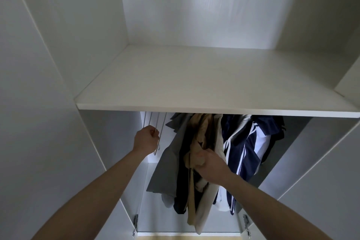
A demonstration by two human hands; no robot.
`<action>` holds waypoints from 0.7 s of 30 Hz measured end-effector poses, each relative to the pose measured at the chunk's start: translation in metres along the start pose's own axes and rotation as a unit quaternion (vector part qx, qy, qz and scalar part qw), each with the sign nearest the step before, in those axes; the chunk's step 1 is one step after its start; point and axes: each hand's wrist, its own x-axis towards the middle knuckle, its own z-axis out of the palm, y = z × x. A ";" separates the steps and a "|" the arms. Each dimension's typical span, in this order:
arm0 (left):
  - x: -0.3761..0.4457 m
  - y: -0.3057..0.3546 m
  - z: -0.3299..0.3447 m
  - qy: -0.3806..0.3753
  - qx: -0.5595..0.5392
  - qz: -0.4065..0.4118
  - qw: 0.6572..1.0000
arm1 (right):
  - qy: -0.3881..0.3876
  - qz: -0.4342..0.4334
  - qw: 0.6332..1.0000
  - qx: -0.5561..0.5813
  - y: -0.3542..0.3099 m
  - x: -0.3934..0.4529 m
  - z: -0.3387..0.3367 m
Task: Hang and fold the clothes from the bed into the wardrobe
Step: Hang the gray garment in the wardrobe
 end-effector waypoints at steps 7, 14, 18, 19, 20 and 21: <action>-0.015 0.025 -0.007 -0.030 -0.069 -0.032 0.997 | -0.026 -0.016 0.998 0.046 0.019 -0.029 0.006; -0.016 0.052 -0.013 -0.049 -0.087 -0.044 0.994 | -0.040 0.005 0.994 0.105 0.037 -0.054 0.021; -0.014 0.069 -0.015 -0.055 -0.109 -0.068 0.990 | -0.043 0.018 0.992 0.118 0.046 -0.065 0.029; -0.015 0.072 -0.014 -0.054 -0.112 -0.067 0.990 | -0.038 0.018 0.991 0.123 0.048 -0.069 0.030; -0.016 0.075 -0.013 -0.056 -0.113 -0.064 0.990 | -0.033 0.017 0.991 0.126 0.052 -0.072 0.032; -0.019 0.078 -0.011 -0.059 -0.112 -0.060 0.990 | -0.028 0.017 0.991 0.133 0.055 -0.075 0.034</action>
